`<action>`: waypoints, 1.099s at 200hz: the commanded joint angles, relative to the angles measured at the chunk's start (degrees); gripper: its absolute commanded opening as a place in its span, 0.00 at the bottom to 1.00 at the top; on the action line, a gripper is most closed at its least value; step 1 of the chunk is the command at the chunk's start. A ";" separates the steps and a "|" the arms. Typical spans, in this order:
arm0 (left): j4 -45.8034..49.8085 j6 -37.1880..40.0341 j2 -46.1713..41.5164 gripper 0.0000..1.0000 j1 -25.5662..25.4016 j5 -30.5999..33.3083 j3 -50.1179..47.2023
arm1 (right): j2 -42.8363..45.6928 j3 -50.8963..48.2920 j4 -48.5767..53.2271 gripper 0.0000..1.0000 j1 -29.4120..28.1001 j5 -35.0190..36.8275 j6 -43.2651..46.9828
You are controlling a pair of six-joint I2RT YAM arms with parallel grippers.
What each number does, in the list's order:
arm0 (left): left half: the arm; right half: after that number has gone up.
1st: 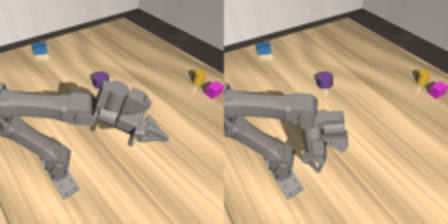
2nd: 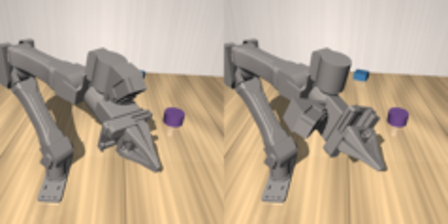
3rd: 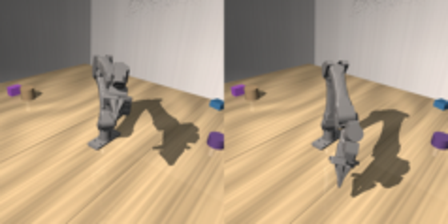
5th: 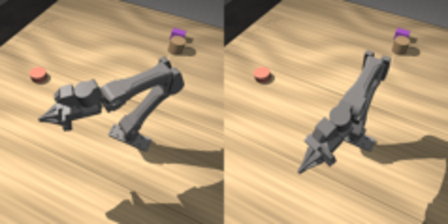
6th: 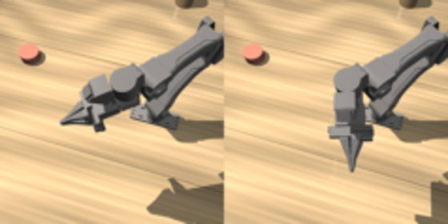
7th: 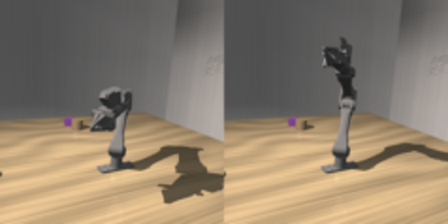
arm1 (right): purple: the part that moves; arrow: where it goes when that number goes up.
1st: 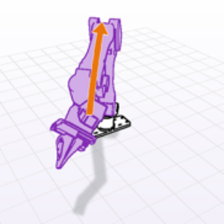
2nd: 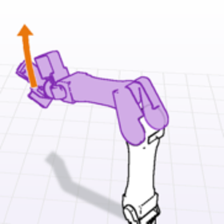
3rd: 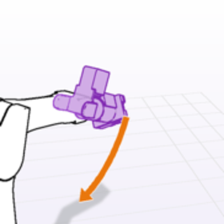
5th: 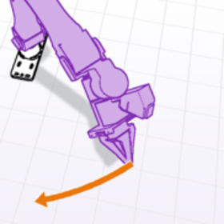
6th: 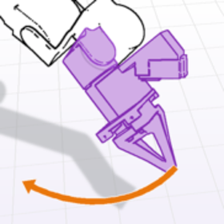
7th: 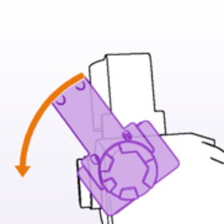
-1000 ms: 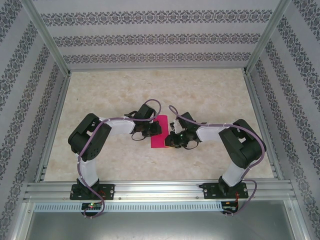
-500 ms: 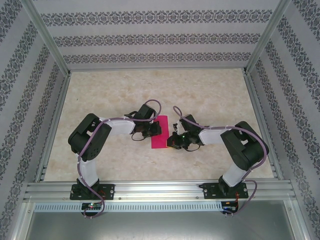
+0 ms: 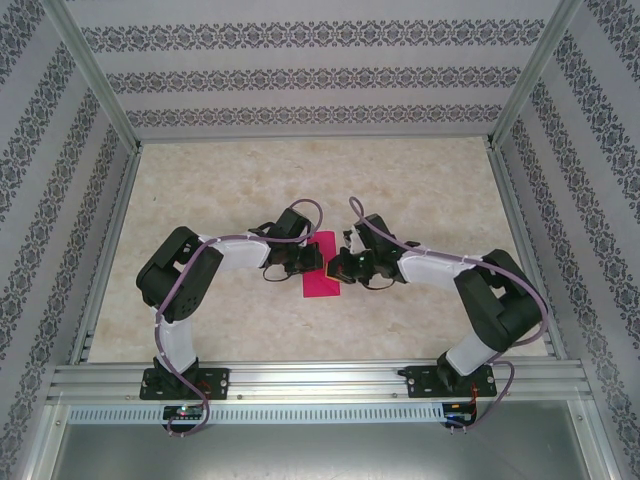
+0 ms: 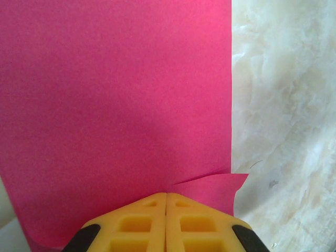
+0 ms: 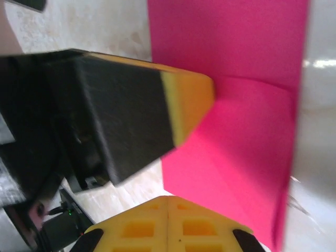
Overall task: Fold a paper plane with a square sheet of paper (pick it up from the middle)
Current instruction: Fold the triangle a second time at the center of the table.
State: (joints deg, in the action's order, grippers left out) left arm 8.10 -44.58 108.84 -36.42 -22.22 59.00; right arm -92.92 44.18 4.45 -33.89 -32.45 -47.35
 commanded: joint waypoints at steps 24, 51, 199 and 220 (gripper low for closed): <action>3.33 1.33 3.09 0.09 -0.24 1.38 -1.78 | -8.08 2.21 -1.68 0.00 -1.49 3.66 -2.35; 3.62 1.42 3.05 0.09 -0.24 1.31 -1.59 | -10.68 -0.39 -3.12 0.00 -1.27 4.82 -2.93; 4.34 1.64 3.69 0.08 -0.23 1.83 -1.12 | -3.51 -8.40 -3.96 0.04 -2.13 4.75 -5.10; 4.39 1.74 3.84 0.08 -0.23 1.66 -0.95 | -3.37 -9.33 -5.31 0.04 -2.12 4.32 -5.85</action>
State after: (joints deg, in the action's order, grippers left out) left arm 8.10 -44.14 109.08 -36.42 -22.72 59.20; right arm -96.49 37.56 -3.36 -35.27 -28.95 -51.66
